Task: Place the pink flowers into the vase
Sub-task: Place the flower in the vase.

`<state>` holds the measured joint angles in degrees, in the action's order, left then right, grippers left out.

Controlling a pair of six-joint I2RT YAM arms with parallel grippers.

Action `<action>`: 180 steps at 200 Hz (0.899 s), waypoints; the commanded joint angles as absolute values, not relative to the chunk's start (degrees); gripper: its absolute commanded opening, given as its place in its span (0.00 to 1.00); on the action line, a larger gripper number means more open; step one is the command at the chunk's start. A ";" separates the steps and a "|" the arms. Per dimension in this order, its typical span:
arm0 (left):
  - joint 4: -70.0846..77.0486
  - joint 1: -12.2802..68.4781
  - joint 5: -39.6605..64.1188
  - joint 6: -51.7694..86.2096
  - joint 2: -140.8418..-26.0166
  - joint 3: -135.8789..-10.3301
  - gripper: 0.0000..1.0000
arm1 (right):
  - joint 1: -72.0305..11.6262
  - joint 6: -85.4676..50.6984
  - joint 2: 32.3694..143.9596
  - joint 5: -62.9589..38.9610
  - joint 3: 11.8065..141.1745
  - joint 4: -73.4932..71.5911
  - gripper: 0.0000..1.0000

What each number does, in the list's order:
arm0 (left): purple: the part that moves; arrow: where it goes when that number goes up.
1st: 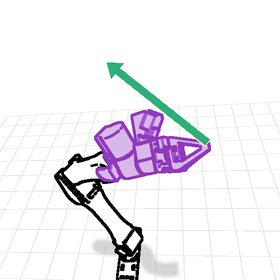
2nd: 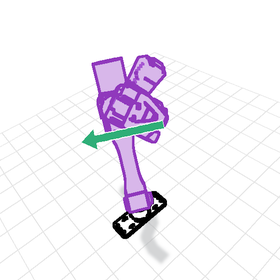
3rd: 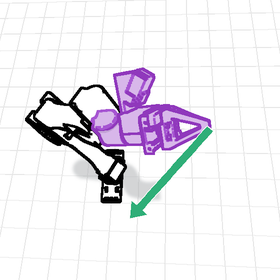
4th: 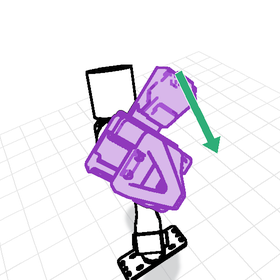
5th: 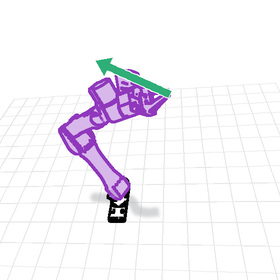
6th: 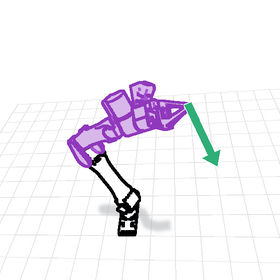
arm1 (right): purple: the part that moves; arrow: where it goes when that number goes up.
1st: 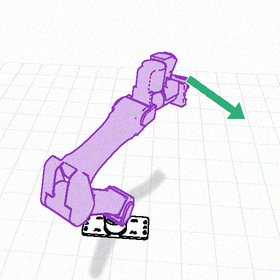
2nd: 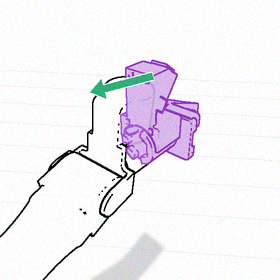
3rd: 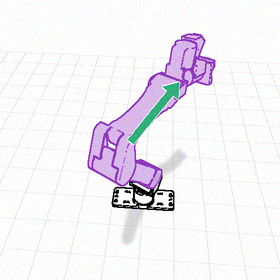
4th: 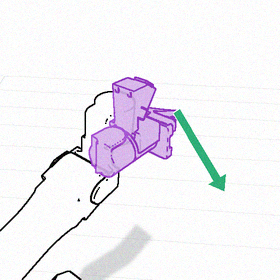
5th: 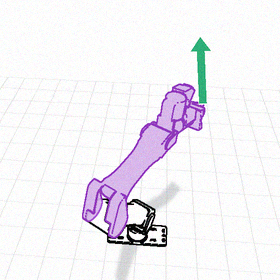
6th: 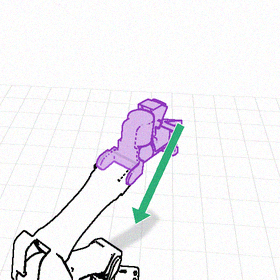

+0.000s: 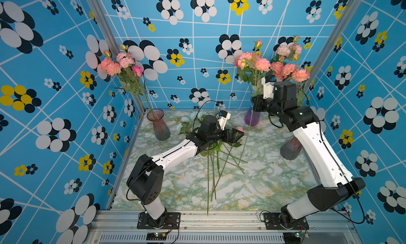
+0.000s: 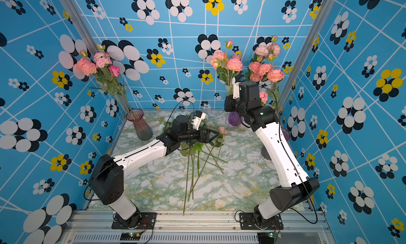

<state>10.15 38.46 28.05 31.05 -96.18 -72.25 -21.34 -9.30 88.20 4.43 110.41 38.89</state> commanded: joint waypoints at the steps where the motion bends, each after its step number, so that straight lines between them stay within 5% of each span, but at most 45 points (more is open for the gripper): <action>1: 9.15 38.71 27.95 29.14 -94.37 -71.37 1.00 | -21.27 1.24 82.88 14.64 115.01 42.52 0.00; 91: 10.22 38.66 30.25 29.61 -98.35 -73.83 1.00 | -16.65 22.24 66.50 36.56 110.88 25.97 0.00; 180: 9.31 38.56 30.69 28.71 -98.09 -72.87 0.99 | -2.86 18.48 72.73 31.29 104.67 12.67 0.00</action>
<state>9.45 38.44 29.23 30.00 -98.00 -72.18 -4.89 21.37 71.57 33.56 106.08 17.72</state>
